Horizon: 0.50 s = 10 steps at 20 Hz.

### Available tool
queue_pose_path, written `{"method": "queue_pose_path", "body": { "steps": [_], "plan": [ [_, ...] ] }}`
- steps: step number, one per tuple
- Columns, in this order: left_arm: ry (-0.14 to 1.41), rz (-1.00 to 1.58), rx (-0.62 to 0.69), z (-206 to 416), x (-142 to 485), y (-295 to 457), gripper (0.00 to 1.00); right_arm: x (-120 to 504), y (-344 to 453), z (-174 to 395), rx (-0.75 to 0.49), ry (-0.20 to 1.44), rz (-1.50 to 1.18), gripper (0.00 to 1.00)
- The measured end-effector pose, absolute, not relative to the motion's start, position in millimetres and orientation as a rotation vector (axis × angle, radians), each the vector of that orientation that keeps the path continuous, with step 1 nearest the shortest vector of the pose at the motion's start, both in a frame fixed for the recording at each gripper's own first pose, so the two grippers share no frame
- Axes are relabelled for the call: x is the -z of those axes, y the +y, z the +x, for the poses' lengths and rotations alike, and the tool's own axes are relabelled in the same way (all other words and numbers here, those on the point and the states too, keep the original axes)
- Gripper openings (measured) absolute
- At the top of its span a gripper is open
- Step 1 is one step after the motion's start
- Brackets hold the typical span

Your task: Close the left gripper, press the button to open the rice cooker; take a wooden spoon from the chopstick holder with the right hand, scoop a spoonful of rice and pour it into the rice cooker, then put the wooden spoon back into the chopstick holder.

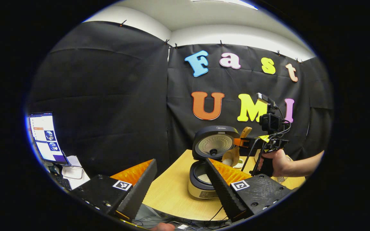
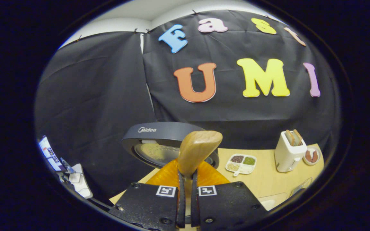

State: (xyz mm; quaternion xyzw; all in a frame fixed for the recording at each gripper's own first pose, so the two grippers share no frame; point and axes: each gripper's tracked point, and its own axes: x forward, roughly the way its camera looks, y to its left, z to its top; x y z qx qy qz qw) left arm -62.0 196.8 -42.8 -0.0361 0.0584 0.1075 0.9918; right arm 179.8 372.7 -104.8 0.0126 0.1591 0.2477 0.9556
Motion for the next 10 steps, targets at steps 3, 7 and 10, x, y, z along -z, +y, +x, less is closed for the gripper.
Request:
{"method": "queue_pose_path", "body": {
  "steps": [3,7,10],
  "plan": [
    [0.118,-0.082,-0.212,-63.8,43.3,197.0,0.97,100.5,381.5,176.2,-0.519,0.287,-0.053,0.12],
    [0.116,-0.091,-0.212,-66.2,44.7,198.4,0.97,93.5,393.8,175.2,-0.545,0.22,-0.186,0.12],
    [0.118,-0.109,-0.2,-66.1,43.9,194.0,0.96,84.3,400.3,168.8,-0.556,0.138,-0.314,0.08]
  ]
}}
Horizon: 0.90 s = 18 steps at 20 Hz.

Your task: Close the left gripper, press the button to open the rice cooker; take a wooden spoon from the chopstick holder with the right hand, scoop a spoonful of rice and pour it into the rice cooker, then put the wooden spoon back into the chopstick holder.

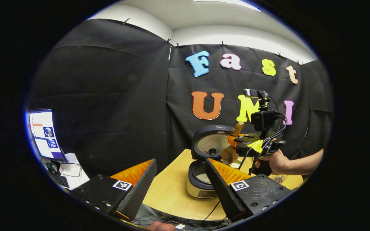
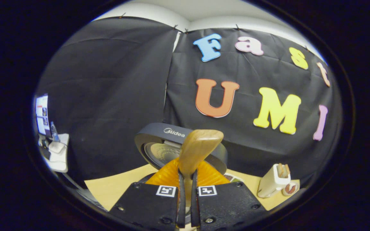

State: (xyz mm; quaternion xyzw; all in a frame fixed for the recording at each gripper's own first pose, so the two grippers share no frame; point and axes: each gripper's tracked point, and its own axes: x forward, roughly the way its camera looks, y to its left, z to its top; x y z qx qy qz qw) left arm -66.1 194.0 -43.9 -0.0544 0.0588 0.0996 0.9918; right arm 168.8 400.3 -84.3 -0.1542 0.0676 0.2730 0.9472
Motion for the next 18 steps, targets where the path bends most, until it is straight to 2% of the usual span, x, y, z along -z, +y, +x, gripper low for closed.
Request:
{"method": "queue_pose_path", "body": {
  "steps": [1,5,12,18],
  "plan": [
    [0.117,-0.111,-0.196,-65.1,43.3,193.0,0.96,85.8,403.5,167.7,-0.571,0.123,-0.337,0.12],
    [0.119,-0.102,-0.197,-62.0,39.8,190.4,0.95,88.5,404.5,166.2,-0.604,0.119,-0.326,0.12],
    [0.124,-0.089,-0.179,-51.7,39.9,167.9,0.95,79.9,386.7,167.2,-0.623,0.262,-0.044,0.12],
    [0.114,-0.093,-0.159,-29.1,32.0,143.6,0.95,64.3,329.7,168.8,-0.569,0.373,0.171,0.12]
  ]
}}
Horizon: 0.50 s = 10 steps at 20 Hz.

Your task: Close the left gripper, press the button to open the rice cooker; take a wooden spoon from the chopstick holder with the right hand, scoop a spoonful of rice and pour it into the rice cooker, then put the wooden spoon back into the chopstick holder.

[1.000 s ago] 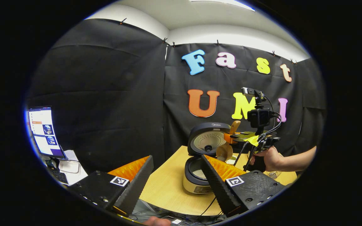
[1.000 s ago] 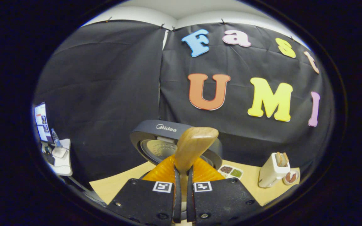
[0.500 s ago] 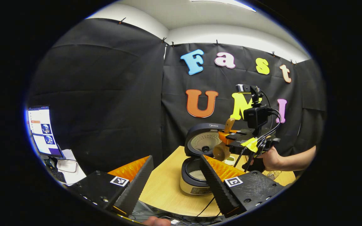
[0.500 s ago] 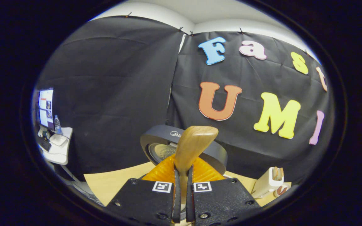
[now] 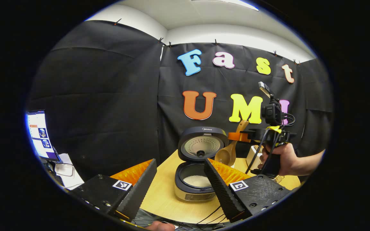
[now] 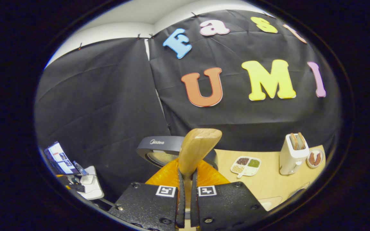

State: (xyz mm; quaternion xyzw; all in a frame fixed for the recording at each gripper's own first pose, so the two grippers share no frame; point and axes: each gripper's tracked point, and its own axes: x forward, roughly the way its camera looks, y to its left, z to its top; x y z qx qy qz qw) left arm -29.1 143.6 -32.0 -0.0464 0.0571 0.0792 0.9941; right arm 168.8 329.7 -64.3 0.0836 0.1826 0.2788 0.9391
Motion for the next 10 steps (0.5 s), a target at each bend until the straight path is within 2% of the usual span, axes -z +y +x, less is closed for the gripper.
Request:
{"method": "queue_pose_path", "body": {
  "steps": [10],
  "plan": [
    [0.065,-0.081,-0.059,14.6,12.5,82.5,0.95,47.3,116.1,178.6,-0.29,0.384,0.341,0.12]
  ]
}}
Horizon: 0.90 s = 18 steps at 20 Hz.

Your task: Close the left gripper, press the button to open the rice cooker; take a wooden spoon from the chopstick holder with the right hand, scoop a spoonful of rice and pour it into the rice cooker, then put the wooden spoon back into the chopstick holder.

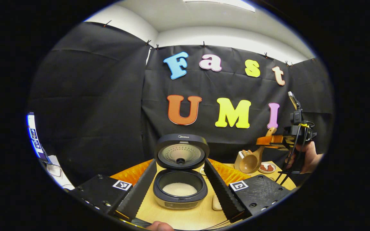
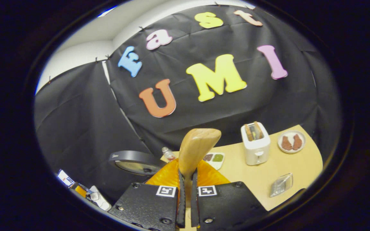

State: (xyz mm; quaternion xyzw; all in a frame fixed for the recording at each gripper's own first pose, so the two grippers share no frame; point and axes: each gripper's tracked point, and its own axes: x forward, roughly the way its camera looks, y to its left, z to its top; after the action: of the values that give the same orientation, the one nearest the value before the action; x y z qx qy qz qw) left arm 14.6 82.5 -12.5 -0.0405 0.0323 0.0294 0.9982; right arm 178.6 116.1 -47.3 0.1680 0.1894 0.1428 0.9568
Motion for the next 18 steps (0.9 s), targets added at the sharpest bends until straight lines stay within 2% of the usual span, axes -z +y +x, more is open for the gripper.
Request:
{"method": "queue_pose_path", "body": {
  "steps": [5,9,18],
  "plan": [
    [0.075,-0.079,-0.01,30.3,14.1,46.7,0.95,78.1,-10.9,180.2,-0.09,0.41,0.375,0.12],
    [0.102,-0.086,0.011,39.3,16.0,20.1,0.95,106.6,-79.5,192.1,0.019,0.431,0.375,0.12],
    [0.162,-0.103,0.019,52.4,16.9,-15.5,0.95,192.6,-129.0,215.2,0.049,0.48,0.327,0.12]
  ]
}}
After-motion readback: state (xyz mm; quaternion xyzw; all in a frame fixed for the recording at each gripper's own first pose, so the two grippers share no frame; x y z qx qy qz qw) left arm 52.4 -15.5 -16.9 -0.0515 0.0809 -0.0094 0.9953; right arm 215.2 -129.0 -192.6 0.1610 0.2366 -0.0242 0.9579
